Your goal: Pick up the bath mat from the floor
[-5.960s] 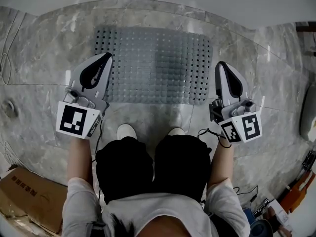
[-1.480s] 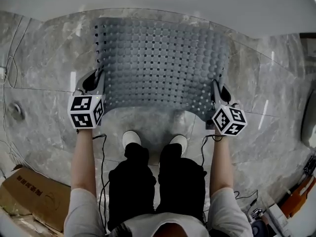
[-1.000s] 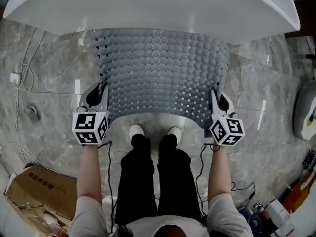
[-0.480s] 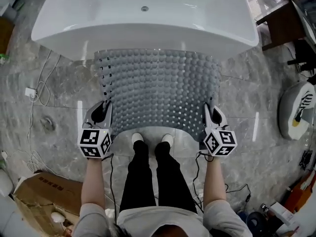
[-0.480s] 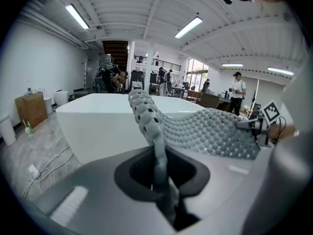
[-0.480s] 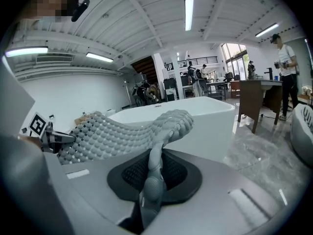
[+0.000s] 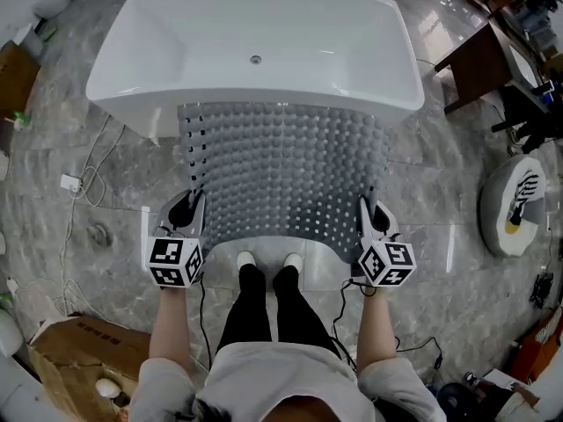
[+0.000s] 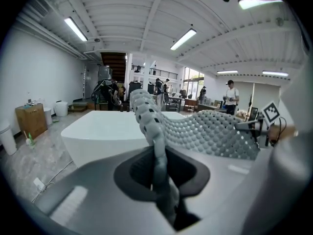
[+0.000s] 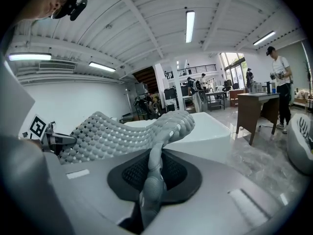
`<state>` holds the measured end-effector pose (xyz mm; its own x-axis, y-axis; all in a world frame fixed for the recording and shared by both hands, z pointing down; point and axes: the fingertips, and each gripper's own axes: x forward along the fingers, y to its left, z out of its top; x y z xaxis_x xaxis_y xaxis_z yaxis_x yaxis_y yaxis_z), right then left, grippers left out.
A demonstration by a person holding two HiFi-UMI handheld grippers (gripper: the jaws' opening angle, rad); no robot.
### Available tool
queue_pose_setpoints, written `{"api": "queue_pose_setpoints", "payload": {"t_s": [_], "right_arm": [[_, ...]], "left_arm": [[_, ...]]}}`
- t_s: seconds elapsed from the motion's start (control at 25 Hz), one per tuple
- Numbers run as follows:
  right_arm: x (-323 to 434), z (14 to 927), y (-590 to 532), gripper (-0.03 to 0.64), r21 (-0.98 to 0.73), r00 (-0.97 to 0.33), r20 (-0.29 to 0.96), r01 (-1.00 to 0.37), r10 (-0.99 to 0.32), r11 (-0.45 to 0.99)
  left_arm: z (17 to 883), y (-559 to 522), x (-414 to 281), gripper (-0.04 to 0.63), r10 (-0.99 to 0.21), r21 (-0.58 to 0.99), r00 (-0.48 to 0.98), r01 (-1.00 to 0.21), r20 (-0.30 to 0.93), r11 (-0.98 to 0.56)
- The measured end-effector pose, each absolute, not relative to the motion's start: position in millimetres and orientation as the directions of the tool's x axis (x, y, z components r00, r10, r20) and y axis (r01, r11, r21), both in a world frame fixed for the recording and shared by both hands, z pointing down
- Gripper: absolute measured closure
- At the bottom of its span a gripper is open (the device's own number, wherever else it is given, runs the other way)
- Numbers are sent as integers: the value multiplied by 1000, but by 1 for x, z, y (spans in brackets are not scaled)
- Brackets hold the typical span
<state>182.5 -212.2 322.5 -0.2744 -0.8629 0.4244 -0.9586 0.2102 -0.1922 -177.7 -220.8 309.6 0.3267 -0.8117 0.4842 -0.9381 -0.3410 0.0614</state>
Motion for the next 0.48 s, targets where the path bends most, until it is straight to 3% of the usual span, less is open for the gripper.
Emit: {"api": "queue_pose_setpoints", "payload": {"t_s": [0.48], "right_arm": [[177, 204, -193, 584, -149, -280, 311, -958, -908, 244]], "left_arm": [[197, -201, -178, 549, -864, 26, 334, -936, 376, -350]]}}
